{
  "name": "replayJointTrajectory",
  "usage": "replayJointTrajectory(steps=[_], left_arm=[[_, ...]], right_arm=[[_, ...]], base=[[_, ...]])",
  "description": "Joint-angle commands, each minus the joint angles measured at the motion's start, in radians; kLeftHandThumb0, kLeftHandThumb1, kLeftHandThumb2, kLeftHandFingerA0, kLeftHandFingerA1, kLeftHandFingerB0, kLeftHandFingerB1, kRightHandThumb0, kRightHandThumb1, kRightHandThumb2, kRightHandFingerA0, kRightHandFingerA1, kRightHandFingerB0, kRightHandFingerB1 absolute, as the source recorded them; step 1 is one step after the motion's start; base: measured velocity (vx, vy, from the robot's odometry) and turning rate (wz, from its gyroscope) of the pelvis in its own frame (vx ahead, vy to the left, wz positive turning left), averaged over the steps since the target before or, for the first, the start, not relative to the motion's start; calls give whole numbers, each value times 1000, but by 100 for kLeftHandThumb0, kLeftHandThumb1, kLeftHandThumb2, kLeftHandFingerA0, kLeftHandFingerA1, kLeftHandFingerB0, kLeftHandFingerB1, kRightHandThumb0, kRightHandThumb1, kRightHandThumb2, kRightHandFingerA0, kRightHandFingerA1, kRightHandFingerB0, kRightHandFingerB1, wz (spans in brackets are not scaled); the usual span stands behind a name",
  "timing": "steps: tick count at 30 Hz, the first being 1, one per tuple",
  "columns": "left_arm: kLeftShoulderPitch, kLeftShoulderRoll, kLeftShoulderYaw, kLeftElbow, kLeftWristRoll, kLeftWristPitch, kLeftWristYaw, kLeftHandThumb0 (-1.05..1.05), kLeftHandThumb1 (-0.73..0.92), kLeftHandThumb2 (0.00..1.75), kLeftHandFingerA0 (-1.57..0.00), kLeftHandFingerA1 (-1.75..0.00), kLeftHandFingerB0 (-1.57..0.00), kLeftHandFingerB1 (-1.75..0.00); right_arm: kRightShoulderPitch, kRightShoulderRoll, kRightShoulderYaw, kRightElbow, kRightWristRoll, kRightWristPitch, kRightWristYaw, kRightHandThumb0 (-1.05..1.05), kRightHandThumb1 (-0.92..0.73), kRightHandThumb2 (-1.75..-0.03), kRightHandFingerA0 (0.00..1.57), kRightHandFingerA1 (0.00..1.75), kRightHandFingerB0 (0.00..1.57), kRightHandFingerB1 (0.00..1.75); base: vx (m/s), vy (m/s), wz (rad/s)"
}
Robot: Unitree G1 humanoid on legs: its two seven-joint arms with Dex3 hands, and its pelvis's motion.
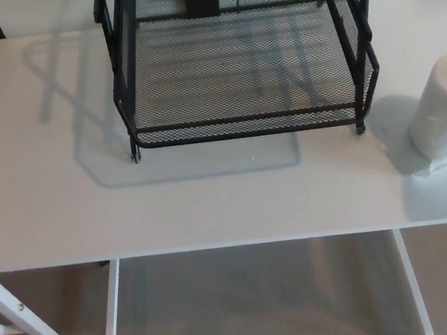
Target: The robot walks towards a desk on which a file tray is kept in the middle and a toilet paper roll is kept on its right. The robot uses its right hand to hook on finger in the gap of the roll and grabs it, lifts it and places it on the tray.
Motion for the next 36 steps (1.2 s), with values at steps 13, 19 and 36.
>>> replayJointTrajectory(steps=[13,19,36], left_arm=[[24,3,-23,-54,3,45,13,-75,64,96,-78,-105,-14,-60],[17,3,-37,-37,14,31,20,-74,82,63,-56,-85,-14,-62],[153,24,-5,-78,-10,40,14,-72,66,95,-38,-69,-16,-58]], right_arm=[[18,66,176,158,-302,-167,-272,-51,-52,-86,82,123,49,57],[12,105,249,192,-395,-164,-417,-26,-63,-61,82,141,64,49],[86,185,278,226,-417,-196,-587,-33,-60,-58,83,154,90,55]], base=[[0,0,0],[0,0,0],[0,0,0]])
